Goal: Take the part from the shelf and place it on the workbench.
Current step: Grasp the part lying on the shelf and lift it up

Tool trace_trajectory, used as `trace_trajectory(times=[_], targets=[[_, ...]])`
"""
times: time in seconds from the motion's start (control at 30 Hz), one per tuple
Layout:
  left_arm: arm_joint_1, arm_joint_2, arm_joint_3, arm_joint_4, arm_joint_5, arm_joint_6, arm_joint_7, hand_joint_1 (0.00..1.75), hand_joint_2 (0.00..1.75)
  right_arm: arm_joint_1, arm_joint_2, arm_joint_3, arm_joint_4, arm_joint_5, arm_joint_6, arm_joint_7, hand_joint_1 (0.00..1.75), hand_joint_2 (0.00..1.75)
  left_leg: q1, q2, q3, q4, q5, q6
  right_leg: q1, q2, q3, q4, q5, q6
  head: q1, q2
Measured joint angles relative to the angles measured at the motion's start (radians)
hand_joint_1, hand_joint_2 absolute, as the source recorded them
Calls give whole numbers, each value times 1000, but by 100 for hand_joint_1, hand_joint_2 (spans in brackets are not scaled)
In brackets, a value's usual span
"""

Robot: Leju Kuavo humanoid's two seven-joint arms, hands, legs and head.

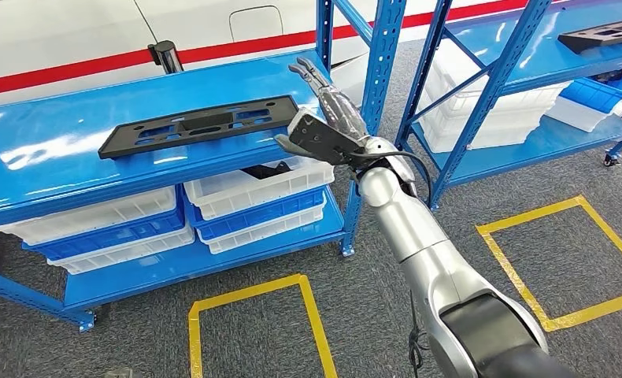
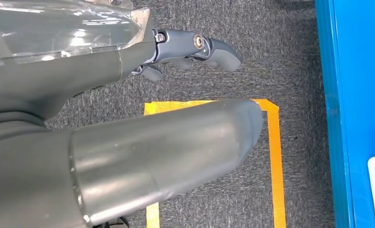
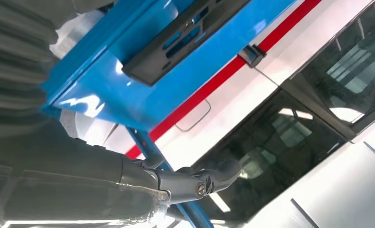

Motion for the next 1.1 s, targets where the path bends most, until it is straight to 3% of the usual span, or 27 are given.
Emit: trace_trajectory(times=[0.57,0.73,0.8,0.87,0.93,1.0,1.03,1.07,1.1], targets=[[-20,1,-2,0,-3,-2,-1,0,0,-22,-4,27,42,36,-46,-3,0,0,0,0,-5,8,-1,2,-4,0,0,0,2,3,0,0],[-23,5,-2,0,-3,-3,2,0,0,-30,-4,29,52,36,-53,-4,0,0,-1,-2,-13,19,-5,9,-4,-3,-1,-1,7,11,0,0],[-25,6,-2,0,-2,-4,2,0,0,-37,-3,30,53,36,-54,-6,0,0,2,-4,-11,10,2,20,-2,-6,-3,-4,8,17,0,0],[-30,5,-3,0,0,-4,1,0,0,-45,-4,31,55,35,-57,-9,0,0,8,-6,-2,-10,16,35,0,6,-24,33,-9,19,2,0],[-33,4,-3,0,3,-4,1,0,0,-48,-6,32,58,34,-59,-11,0,0,11,-12,1,-18,24,42,-1,26,-86,151,-52,14,4,0],[-33,4,-3,0,6,-4,0,0,0,-46,-8,33,65,34,-60,-12,0,0,12,-21,-1,-18,24,42,-4,34,-150,264,-78,19,4,0],[-32,4,-3,0,8,-4,0,0,0,-45,-9,34,69,34,-61,-12,0,0,13,-27,0,-17,23,41,-7,34,-162,274,-70,26,4,0],[-32,3,-3,0,11,-4,-1,0,0,-45,-10,34,72,34,-62,-13,0,0,16,-33,1,-14,20,37,-11,34,-153,241,-45,37,4,0],[-32,4,-3,0,12,-5,-2,0,0,-46,-10,35,75,34,-62,-14,0,0,19,-38,2,-9,16,30,-16,34,-130,175,-8,51,5,0]])
